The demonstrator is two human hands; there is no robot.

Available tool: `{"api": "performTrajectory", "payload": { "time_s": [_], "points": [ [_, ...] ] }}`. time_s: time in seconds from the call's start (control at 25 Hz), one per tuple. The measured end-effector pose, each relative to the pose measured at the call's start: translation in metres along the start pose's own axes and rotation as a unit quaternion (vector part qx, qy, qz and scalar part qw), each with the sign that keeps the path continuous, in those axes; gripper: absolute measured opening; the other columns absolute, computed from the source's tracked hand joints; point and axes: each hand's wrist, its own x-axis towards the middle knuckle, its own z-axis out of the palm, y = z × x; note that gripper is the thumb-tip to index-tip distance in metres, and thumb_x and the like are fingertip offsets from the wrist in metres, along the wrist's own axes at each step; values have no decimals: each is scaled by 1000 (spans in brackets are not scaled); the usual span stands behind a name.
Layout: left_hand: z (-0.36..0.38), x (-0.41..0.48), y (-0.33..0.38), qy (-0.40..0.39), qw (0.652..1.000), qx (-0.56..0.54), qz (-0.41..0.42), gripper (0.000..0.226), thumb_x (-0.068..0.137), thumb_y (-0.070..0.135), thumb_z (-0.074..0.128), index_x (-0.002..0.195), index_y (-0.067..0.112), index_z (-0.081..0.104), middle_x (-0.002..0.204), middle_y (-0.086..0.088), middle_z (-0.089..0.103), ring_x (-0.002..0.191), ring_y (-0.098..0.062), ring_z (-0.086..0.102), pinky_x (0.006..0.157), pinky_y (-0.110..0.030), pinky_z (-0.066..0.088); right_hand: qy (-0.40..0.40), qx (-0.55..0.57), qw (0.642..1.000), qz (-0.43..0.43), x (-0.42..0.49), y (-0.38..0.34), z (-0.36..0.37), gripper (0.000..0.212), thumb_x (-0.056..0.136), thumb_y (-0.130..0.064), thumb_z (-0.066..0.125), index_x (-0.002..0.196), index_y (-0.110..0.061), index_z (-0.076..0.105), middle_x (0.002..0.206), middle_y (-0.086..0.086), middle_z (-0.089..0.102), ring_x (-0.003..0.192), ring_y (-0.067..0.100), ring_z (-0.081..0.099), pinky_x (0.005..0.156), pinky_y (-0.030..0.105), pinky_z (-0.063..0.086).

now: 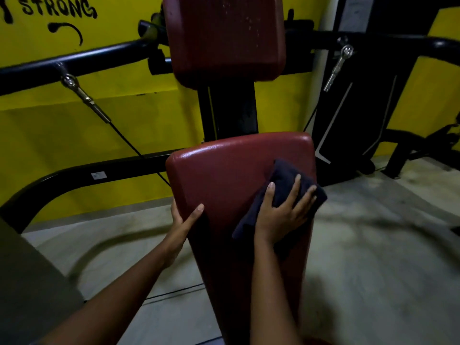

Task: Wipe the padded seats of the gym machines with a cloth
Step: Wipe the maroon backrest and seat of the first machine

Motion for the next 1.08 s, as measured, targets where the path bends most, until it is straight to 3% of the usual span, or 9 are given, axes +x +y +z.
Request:
{"api": "performTrajectory", "payload": {
  "time_s": [0.08,0.24,0.32,0.44,0.56,0.72,0.8,0.96,1.08],
  "points": [
    [-1,1,1,8,1000,-17,11,89,75,52,59,147,40,6,148,10,35,130,-10,42,103,-31,37,14,58,996,67,-49,-20,2,64,83,-53,53,136,-18,47,148,19,34,137,35,30,105,53,27],
    [0,-5,-13,6,1000,3,12,70,88,36,51,145,40,10,137,16,42,110,5,51,87,-22,43,-64,39,996,-51,-129,-7,5,63,88,-60,42,137,-21,41,150,15,29,140,31,22,110,44,17],
    [3,-12,-40,-9,1000,18,-14,71,89,29,56,143,40,9,136,15,39,113,-1,49,92,-25,40,-25,52,998,25,-137,43,10,66,90,-61,38,138,-16,41,148,20,31,138,33,27,109,49,24],
    [4,-22,-77,-24,998,49,-19,98,73,44,74,143,45,6,145,14,33,129,-9,39,101,-31,36,22,65,978,198,-150,113,6,78,89,-66,34,140,-7,38,149,21,29,137,35,29,107,54,32],
    [4,-18,-91,-23,998,60,-21,110,63,48,76,144,45,3,148,13,30,131,-10,38,105,-34,38,13,116,964,239,-149,115,0,78,89,-68,30,142,-11,35,152,18,25,140,31,25,113,47,26],
    [8,-18,-104,-1,998,57,-29,108,67,39,80,145,37,6,144,10,37,128,-11,43,106,-36,40,-61,93,993,-39,-125,67,-8,58,95,-51,35,142,-17,34,153,17,20,143,23,15,114,40,16],
    [13,-23,-117,8,996,77,-35,103,73,29,77,146,31,4,139,12,35,125,-8,40,101,-28,38,-67,73,989,-113,-113,88,-6,57,95,-51,33,140,-17,33,152,14,19,144,15,10,115,34,13],
    [22,-35,-153,-6,992,106,-60,102,74,26,75,144,31,2,130,14,32,120,-5,36,99,-27,35,-25,49,993,104,-146,186,-7,66,94,-56,30,140,-9,35,149,21,28,139,33,26,112,50,26],
    [26,-39,-170,-16,991,110,-71,98,76,24,74,144,31,3,127,15,32,119,-4,35,97,-25,33,-49,40,968,241,-195,221,-13,82,89,-66,23,141,-3,34,148,23,29,136,38,31,110,45,28]
  ]
}}
